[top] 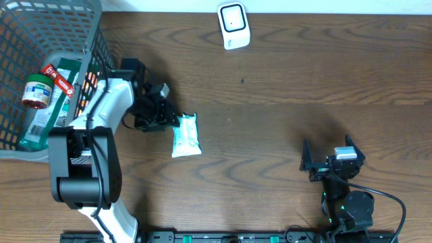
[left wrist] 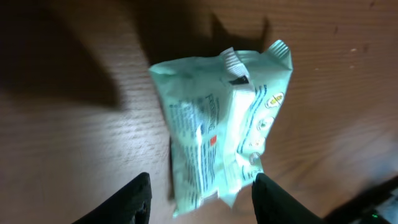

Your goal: Scan the item barcode

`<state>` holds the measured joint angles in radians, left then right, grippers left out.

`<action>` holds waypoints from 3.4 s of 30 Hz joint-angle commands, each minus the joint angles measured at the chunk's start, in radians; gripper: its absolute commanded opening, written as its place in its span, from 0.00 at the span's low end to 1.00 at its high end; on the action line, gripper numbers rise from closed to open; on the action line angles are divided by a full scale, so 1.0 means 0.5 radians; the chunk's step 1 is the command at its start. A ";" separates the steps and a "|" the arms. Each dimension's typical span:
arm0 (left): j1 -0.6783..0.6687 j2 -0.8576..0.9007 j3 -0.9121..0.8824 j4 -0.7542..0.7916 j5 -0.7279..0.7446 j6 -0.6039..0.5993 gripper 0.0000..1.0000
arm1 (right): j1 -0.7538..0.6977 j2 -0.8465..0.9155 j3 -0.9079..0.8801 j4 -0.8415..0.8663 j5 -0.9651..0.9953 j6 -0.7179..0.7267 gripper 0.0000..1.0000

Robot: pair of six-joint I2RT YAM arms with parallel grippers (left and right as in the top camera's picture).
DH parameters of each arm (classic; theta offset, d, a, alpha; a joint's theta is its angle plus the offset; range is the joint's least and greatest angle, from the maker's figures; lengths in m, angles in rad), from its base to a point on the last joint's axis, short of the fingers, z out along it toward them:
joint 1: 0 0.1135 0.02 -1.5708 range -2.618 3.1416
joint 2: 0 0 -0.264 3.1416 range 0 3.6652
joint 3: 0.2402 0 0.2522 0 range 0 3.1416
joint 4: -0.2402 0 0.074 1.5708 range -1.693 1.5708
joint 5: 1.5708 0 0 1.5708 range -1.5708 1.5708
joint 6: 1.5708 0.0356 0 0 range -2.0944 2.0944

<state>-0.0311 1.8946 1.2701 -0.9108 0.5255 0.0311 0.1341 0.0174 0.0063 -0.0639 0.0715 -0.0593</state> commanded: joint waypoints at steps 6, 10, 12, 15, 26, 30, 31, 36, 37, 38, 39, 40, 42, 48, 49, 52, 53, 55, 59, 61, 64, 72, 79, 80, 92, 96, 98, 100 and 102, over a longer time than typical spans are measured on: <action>-0.108 -0.037 -0.223 0.282 -0.269 -0.079 0.46 | 0.008 -0.008 -0.002 -0.008 0.011 -0.003 0.99; -0.124 -0.037 -0.320 0.436 -0.267 -0.080 0.42 | 0.008 -0.008 -0.002 -0.008 0.011 -0.004 0.99; -0.135 -0.037 -0.364 0.475 -0.267 -0.080 0.42 | 0.008 -0.008 -0.002 -0.008 0.011 -0.004 0.99; -0.160 -0.037 -0.414 0.496 -0.245 -0.079 0.41 | 0.008 -0.008 -0.002 -0.008 0.011 -0.003 0.99; -0.238 -0.038 -0.429 0.583 -0.092 -0.166 0.08 | 0.008 -0.008 -0.002 -0.008 0.011 -0.004 0.99; -0.239 -0.038 -0.429 0.748 0.166 -0.342 0.07 | 0.008 -0.008 -0.002 -0.008 0.011 -0.003 0.99; -0.243 -0.038 -0.429 0.808 0.217 -0.430 0.08 | 0.008 -0.008 -0.002 -0.008 0.011 -0.004 0.99; -0.331 -0.038 -0.429 1.090 0.243 -0.709 0.07 | 0.008 -0.008 -0.002 -0.008 0.011 -0.003 0.99; -0.356 -0.038 -0.429 1.127 0.242 -0.723 0.07 | 0.008 -0.008 -0.002 -0.008 0.011 -0.003 0.99; -0.402 -0.038 -0.429 1.183 0.235 -0.740 0.07 | 0.008 -0.008 -0.002 -0.008 0.011 -0.003 0.99; -0.434 -0.038 -0.429 1.220 0.235 -0.740 0.08 | 0.008 -0.008 -0.002 -0.008 0.011 -0.003 0.99; -0.475 -0.038 -0.429 1.265 0.230 -0.740 0.07 | 0.008 -0.008 -0.002 -0.008 0.011 -0.004 0.99; -0.554 -0.037 -0.429 1.336 0.185 -0.742 0.07 | 0.008 -0.008 -0.002 -0.008 0.011 -0.003 0.99; -0.845 -0.037 -0.429 1.472 -0.306 -0.960 0.08 | 0.008 -0.008 -0.002 -0.008 0.011 -0.004 0.99; -0.877 -0.038 -0.429 1.495 -0.338 -0.977 0.07 | 0.008 -0.008 -0.002 -0.008 0.011 -0.003 0.99; -0.994 -0.038 -0.429 1.616 -0.380 -1.005 0.07 | 0.008 -0.008 -0.002 -0.008 0.011 -0.004 0.99; -1.021 -0.037 -0.429 1.633 -0.420 -1.034 0.08 | 0.008 -0.008 -0.002 -0.008 0.011 -0.003 0.99; -1.057 -0.037 -0.429 1.639 -0.528 -1.092 0.07 | 0.008 -0.008 -0.002 -0.008 0.011 -0.004 0.99; -1.093 -0.037 -0.429 1.647 -0.634 -1.106 0.08 | 0.008 -0.008 -0.002 -0.008 0.011 -0.004 0.99; -1.093 -0.037 -0.429 1.646 -0.634 -1.106 0.07 | 0.008 -0.008 -0.002 -0.008 0.011 -0.003 0.99; -1.093 -0.037 -0.429 1.645 -0.632 -1.106 0.08 | 0.008 -0.008 -0.002 -0.008 0.011 -0.003 0.99; -1.095 -0.038 -0.423 1.646 -0.555 -1.106 0.57 | 0.008 -0.008 -0.002 -0.008 0.011 -0.004 0.99; -1.082 -0.125 -0.375 1.610 -0.552 -1.102 0.64 | 0.008 -0.008 -0.002 -0.008 0.011 -0.003 0.99; -1.074 -0.153 -0.361 1.587 -0.552 -1.089 0.64 | 0.008 -0.008 -0.002 -0.008 0.011 -0.004 0.99; -0.654 -0.477 0.413 0.313 -0.669 -0.819 0.65 | 0.008 -0.008 -0.002 -0.008 0.011 -0.004 0.99; -0.375 -0.480 0.865 -0.162 -0.871 -0.675 0.65 | 0.008 -0.008 -0.002 -0.008 0.011 -0.004 0.99; -0.229 -0.480 1.020 -0.281 -0.929 -0.675 0.65 | 0.008 -0.008 -0.002 -0.008 0.011 -0.003 0.99; -0.083 -0.480 1.120 -0.327 -0.934 -0.654 0.65 | 0.008 -0.008 -0.002 -0.008 0.011 -0.004 0.99; 0.060 -0.484 1.160 -0.330 -0.933 -0.642 0.65 | 0.008 -0.008 -0.002 -0.008 0.011 -0.003 0.99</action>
<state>-0.0761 1.6642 1.8145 -1.0592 0.1047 -0.3328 0.1341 0.0174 0.0063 -0.0639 0.0711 -0.0593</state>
